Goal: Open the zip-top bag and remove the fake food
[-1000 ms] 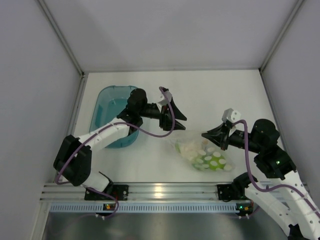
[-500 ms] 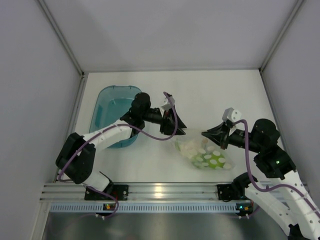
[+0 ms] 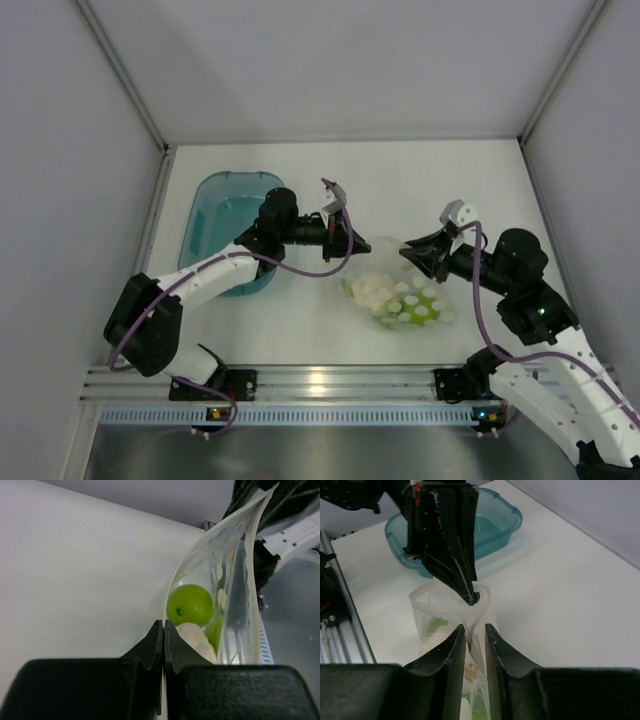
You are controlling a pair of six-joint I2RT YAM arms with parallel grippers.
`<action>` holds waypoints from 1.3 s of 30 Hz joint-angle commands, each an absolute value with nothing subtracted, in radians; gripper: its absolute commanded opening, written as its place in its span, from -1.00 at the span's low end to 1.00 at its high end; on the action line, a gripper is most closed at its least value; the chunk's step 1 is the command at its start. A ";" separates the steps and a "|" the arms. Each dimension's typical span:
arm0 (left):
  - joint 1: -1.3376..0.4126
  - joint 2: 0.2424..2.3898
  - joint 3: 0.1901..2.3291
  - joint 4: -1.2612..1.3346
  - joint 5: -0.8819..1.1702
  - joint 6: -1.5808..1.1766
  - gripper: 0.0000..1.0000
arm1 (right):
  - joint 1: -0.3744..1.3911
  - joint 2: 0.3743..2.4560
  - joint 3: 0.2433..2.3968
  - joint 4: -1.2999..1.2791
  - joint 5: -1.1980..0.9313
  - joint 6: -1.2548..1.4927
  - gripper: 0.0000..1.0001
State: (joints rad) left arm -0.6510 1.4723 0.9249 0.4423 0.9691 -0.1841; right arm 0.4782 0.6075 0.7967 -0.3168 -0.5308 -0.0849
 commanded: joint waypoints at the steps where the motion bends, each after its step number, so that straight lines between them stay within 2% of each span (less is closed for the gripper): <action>1: -0.657 1.387 0.928 0.425 0.687 -0.237 -1.00 | 0.491 0.681 0.837 -0.199 -0.387 -0.042 -0.53; 8: -0.658 1.381 0.972 0.406 0.543 -0.429 -1.00 | 0.489 0.851 0.940 -0.164 -0.220 0.207 -0.32; 14: -0.681 1.382 0.974 0.405 0.338 -0.587 -1.00 | 0.489 0.882 0.942 -0.173 -0.057 0.491 -0.14; 16: -0.690 1.374 0.966 0.405 0.228 -0.627 -1.00 | 0.491 0.881 0.939 -0.187 -0.023 0.577 0.01; 18: -0.707 1.365 0.959 0.405 0.145 -0.638 -1.00 | 0.491 0.861 0.930 -0.190 0.023 0.624 0.25; 23: -0.764 1.336 0.943 0.405 -0.127 -0.681 -1.00 | 0.502 0.825 0.966 -0.258 0.113 0.608 0.55; 24: -0.775 1.327 0.943 0.403 -0.173 -0.686 -1.00 | 0.508 0.827 0.976 -0.273 0.120 0.595 0.82; 25: -0.794 1.322 0.942 0.406 -0.211 -0.701 -1.00 | 0.512 0.828 0.982 -0.294 0.127 0.594 0.97; 29: -0.841 1.321 0.969 0.403 -0.407 -0.715 -1.00 | 0.531 0.816 0.934 -0.229 0.047 0.610 0.99; 35: -0.877 1.344 1.020 0.403 -0.482 -0.733 -1.00 | 0.529 0.813 0.795 0.101 -0.190 0.710 0.99; 39: -0.899 1.356 1.008 0.405 -0.554 -0.770 -1.00 | 0.526 0.842 0.764 0.088 -0.145 0.735 0.95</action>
State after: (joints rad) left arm -0.8852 1.3529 0.9688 0.3435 -0.4530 -0.7269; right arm 0.5156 0.8242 0.7715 -0.0181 -0.1272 0.6849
